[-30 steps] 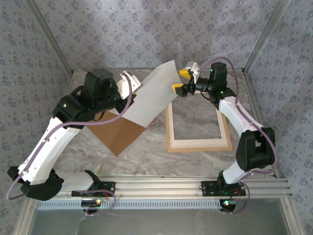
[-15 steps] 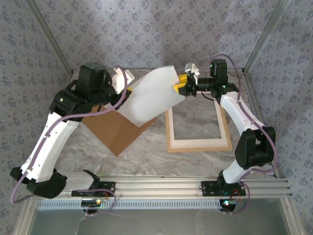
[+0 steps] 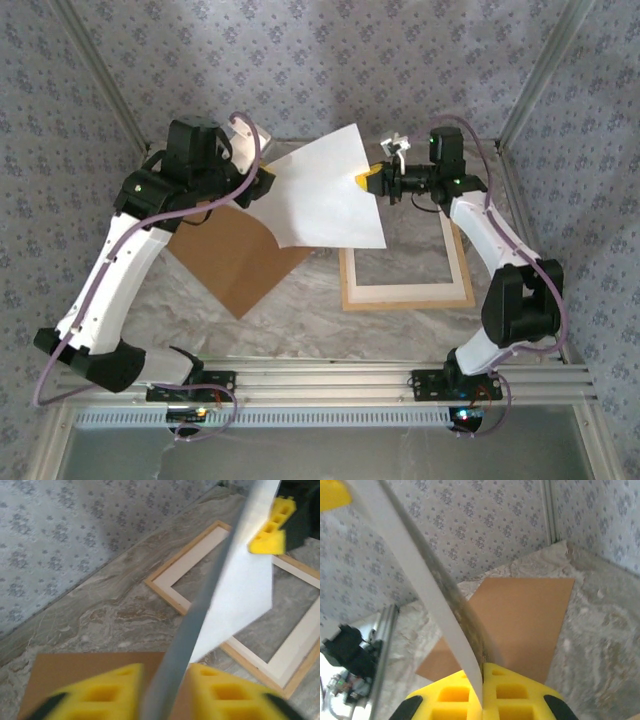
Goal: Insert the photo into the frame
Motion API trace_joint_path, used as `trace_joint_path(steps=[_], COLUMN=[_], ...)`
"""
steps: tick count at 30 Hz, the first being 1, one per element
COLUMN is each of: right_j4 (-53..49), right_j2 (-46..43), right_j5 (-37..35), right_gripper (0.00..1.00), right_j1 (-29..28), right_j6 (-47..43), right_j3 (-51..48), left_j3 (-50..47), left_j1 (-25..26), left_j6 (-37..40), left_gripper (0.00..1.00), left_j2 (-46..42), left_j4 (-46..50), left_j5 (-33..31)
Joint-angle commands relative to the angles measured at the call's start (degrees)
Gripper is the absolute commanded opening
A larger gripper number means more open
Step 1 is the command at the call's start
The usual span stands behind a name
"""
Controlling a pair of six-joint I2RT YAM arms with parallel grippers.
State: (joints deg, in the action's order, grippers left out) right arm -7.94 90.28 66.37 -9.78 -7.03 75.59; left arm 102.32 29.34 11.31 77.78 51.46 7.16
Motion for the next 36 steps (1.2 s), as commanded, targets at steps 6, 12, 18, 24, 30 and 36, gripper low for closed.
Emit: trace_joint_path(steps=[6, 12, 18, 24, 30, 36], right_j4=[-14.5, -26.9, -41.0, -45.4, -47.1, -48.5], right_j2=[-2.7, -0.4, 8.2, 14.9, 19.5, 22.8], right_j5=[-3.0, -14.7, -29.2, -40.8, -46.9, -49.6], right_gripper=[0.00, 0.00, 0.00, 0.00, 0.00, 0.00], right_j1=[3.9, 7.1, 10.1, 11.4, 12.7, 13.3], right_j6=[20.3, 15.4, 4.5, 2.6, 2.0, 1.2], right_j3=[-2.8, -2.3, 4.4, 11.7, 18.0, 22.2], left_j3=[-2.3, -9.8, -20.2, -26.7, -33.0, -37.0], left_j1=[-0.2, -0.2, -0.2, 0.8, 1.3, 2.1], left_j6=[-8.4, -10.0, -13.4, -15.8, -20.8, -22.7], left_gripper=[0.86, 0.91, 0.92, 0.91, 0.91, 0.91], left_j2=[-2.6, -6.5, -11.1, -12.6, -13.2, -13.4], left_j4=[-8.7, -14.0, -19.3, -20.4, -22.9, -26.4], left_j5=[-21.4, -30.4, -26.1, -24.7, -19.8, -17.3])
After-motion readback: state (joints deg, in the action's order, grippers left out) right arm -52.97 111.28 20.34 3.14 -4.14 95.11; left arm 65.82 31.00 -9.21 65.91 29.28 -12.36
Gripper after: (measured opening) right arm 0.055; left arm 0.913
